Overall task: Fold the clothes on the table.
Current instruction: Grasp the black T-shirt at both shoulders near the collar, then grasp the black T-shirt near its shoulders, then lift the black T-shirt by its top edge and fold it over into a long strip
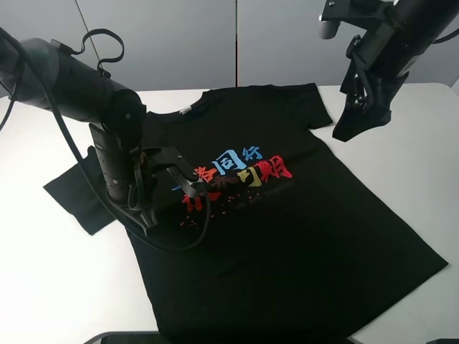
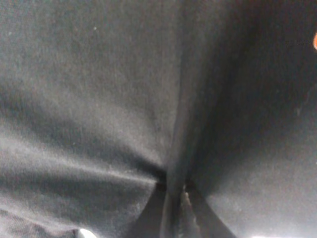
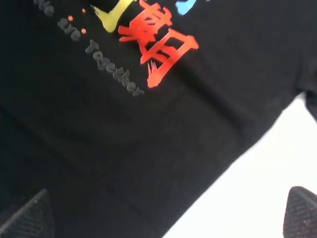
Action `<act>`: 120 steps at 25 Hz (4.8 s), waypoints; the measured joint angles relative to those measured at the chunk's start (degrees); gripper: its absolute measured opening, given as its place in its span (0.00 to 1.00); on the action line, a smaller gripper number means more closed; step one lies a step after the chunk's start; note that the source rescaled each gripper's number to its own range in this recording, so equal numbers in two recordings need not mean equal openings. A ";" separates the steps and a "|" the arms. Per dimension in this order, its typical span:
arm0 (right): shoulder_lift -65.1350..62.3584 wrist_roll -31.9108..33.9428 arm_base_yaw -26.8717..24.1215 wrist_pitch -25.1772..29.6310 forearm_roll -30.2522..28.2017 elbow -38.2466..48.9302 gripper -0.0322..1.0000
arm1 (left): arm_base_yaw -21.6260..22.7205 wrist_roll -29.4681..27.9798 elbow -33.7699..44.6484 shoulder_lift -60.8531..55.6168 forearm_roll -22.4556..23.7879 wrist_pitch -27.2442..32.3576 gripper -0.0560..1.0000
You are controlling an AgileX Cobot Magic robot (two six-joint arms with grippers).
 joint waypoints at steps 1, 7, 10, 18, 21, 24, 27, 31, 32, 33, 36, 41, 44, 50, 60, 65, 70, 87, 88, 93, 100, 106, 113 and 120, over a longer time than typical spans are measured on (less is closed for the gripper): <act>1.46 -0.11 0.27 -0.26 -0.68 0.00 1.00 | 0.00 0.00 0.00 0.00 0.00 0.00 0.06; 8.37 -0.63 4.66 -4.21 -5.94 0.00 1.00 | 0.00 0.00 0.00 0.00 -0.07 0.00 0.06; 9.90 -0.78 7.13 -8.94 -9.48 0.00 1.00 | 0.00 0.10 0.00 0.00 -0.07 0.00 0.06; 15.95 -0.46 7.51 -14.77 -12.33 -5.00 1.00 | 0.00 1.25 0.00 0.00 -0.12 0.00 0.06; 20.20 -0.70 7.41 -14.86 -12.33 -6.83 1.00 | 0.00 1.36 0.00 0.00 -0.12 0.00 0.06; 22.90 -2.07 5.82 -14.16 -9.50 -6.97 1.00 | 0.00 1.36 0.00 0.00 -0.12 0.00 0.06; 23.84 -4.65 2.75 -13.69 -4.84 -6.97 1.00 | 0.00 1.36 0.00 0.00 -0.12 0.00 0.06; 24.09 -8.22 1.59 -13.79 -2.27 -7.10 1.00 | 0.00 1.36 0.00 0.00 -0.12 0.00 0.06; 24.37 -8.90 1.59 -13.79 -1.83 -7.22 1.00 | 0.00 1.36 0.00 0.00 -0.12 0.00 0.06; 24.86 -9.54 1.59 -14.24 -1.82 -7.22 1.00 | 0.00 1.36 0.00 0.00 -0.12 0.00 0.06; 26.42 -10.31 1.59 -15.61 -1.93 -7.31 1.00 | 0.00 1.36 0.00 0.00 -0.12 0.00 0.06; 27.77 -10.54 1.59 -16.67 -2.18 -7.64 1.00 | 0.00 1.36 0.00 0.00 -0.12 0.00 0.06; 28.53 -10.75 1.59 -16.98 -2.39 -8.00 1.00 | 0.00 1.36 0.00 0.00 -0.21 0.00 0.06; 29.62 -10.75 1.37 -16.76 -3.20 -8.00 1.00 | 0.00 1.36 0.00 0.10 -0.21 0.11 0.06; 30.43 -10.75 1.37 -15.50 -3.20 -8.57 0.93 | 0.00 1.86 0.00 0.10 -0.21 0.23 0.06; 30.54 -10.75 1.37 -13.90 -2.32 -8.57 0.46 | 0.00 1.75 0.00 0.10 -0.21 0.23 0.06; 30.54 -10.24 1.37 -13.80 -2.20 -8.57 0.05 | 0.00 1.65 0.00 0.10 -0.21 0.23 0.06; 23.60 -3.05 1.37 -14.85 -3.27 -8.35 0.03 | 0.00 1.63 0.23 -3.83 1.12 -0.38 0.06; 22.17 -2.67 1.37 -14.97 -3.40 -8.35 0.03 | 0.00 1.63 0.23 -5.29 1.76 -0.38 0.06; 15.89 -0.40 1.37 -14.38 -3.61 -8.35 0.03 | -0.11 0.10 -0.07 -14.62 5.53 0.05 0.06; 5.89 3.17 1.37 -12.31 -4.66 -8.35 0.03 | -0.11 -1.33 -9.76 -23.58 11.19 10.41 0.06; -3.88 7.97 1.37 -8.38 -8.20 -8.35 0.03 | -0.11 -1.33 -20.02 -25.75 15.87 18.70 0.06; -13.77 11.49 1.37 -2.06 -10.72 -8.35 0.03 | -0.11 -1.10 -27.21 -25.75 17.06 22.38 0.06; -15.69 13.04 1.37 3.04 -9.89 -8.35 0.03 | -0.21 0.07 -27.93 -25.64 17.06 22.63 0.06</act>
